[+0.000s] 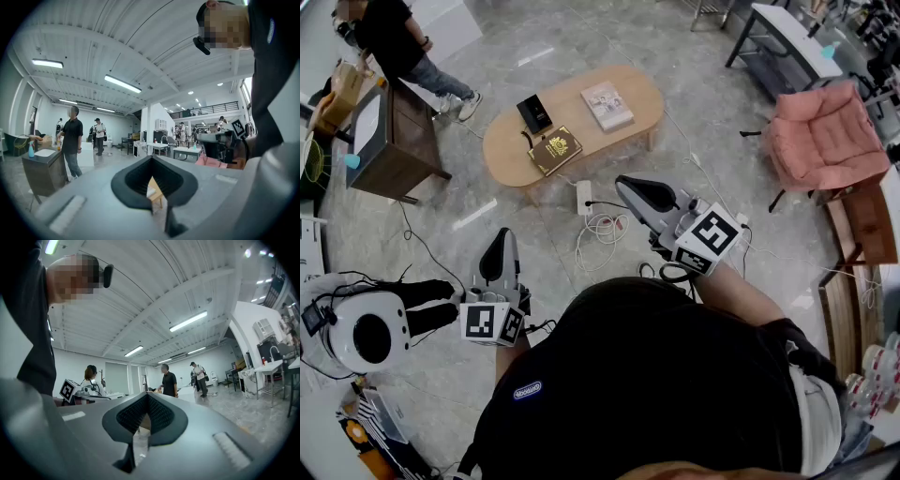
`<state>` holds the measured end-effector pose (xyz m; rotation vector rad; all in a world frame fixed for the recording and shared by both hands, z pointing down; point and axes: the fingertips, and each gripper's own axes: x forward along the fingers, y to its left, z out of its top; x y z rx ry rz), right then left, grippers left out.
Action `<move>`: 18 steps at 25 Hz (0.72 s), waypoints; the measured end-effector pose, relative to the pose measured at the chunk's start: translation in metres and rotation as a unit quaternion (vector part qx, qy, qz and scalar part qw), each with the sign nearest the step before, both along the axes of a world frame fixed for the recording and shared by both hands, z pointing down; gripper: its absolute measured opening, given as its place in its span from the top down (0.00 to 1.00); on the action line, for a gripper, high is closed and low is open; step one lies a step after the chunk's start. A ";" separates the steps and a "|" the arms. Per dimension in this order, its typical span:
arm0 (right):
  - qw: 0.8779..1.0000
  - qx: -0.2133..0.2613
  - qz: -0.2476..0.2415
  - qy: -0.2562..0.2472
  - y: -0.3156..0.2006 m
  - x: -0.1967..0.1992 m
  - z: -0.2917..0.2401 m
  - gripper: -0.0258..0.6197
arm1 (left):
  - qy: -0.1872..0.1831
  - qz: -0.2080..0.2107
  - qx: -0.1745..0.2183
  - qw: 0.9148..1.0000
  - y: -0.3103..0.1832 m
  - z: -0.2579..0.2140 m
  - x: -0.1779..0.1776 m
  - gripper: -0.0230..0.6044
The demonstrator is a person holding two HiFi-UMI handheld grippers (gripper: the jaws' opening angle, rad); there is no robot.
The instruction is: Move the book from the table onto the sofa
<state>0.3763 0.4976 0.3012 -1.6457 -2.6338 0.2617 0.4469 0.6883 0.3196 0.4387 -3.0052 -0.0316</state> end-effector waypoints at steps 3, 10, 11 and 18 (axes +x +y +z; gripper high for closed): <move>1.000 0.005 0.001 0.002 0.001 0.002 0.001 0.92 | -0.002 0.005 0.000 1.000 0.001 0.002 0.001 0.96; 1.000 0.010 0.006 0.011 0.008 0.005 0.009 0.92 | 0.001 0.004 0.003 1.000 0.014 0.009 0.003 0.96; 1.000 0.011 0.007 0.014 0.010 0.006 0.010 0.92 | 0.001 0.003 0.005 1.000 0.017 0.011 0.004 0.96; 1.000 0.000 0.022 0.009 0.022 0.010 0.009 0.91 | -0.003 -0.004 0.018 1.000 0.038 0.016 0.010 0.96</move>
